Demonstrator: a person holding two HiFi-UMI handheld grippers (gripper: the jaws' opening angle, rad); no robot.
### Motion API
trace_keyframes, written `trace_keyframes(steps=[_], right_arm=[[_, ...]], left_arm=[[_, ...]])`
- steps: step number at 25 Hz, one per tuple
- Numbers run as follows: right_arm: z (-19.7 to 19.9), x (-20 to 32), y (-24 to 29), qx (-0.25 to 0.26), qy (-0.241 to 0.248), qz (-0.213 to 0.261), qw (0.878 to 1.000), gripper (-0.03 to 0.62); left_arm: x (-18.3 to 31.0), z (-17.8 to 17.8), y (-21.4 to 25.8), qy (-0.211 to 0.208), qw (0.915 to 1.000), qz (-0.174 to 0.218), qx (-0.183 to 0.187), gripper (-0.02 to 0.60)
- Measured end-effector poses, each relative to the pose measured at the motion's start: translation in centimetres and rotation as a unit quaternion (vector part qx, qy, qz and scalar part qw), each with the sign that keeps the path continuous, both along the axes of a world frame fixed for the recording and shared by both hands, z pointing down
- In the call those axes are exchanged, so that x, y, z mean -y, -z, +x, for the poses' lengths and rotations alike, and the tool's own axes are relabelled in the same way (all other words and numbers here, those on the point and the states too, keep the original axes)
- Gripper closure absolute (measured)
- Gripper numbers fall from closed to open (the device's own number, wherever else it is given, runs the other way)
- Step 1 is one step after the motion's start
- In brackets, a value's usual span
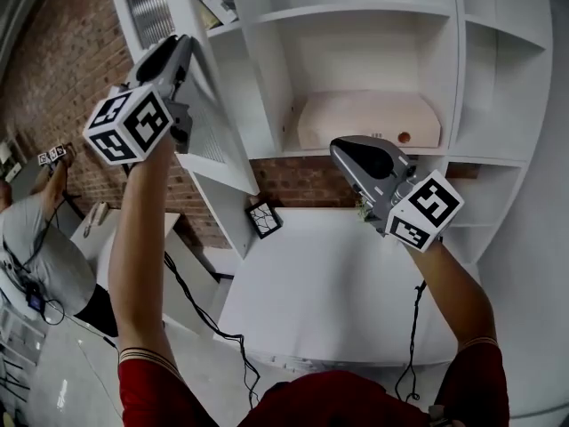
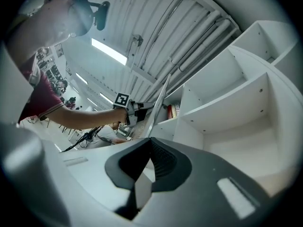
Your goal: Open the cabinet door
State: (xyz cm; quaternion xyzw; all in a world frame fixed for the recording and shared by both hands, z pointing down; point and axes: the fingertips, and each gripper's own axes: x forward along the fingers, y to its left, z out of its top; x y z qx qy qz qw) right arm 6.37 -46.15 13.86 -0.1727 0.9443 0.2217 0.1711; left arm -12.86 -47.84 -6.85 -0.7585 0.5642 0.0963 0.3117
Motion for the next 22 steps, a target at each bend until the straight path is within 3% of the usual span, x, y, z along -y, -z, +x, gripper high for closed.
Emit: trace_keyframes(steps=[5, 11, 22], right_arm=[[-1.4, -2.5, -0.1, -0.007, -0.001, 0.012, 1.000, 0.582], [-3.2, -4.8, 0.9, 0.018, -0.019, 0.006, 1.000, 0.582], [-10.4, -11.6, 0.4, 0.015, -0.059, 0.002, 0.998, 0.582]], left_arm=[[-2.5, -1.4, -0.3, -0.027, 0.9995, -0.011, -0.008, 0.499], [-5.3, -3.0, -0.2, -0.079, 0.9967, -0.014, -0.012, 0.499], [-12.0, -10.1, 0.0, -0.147, 0.9885, -0.013, -0.032, 0.488]])
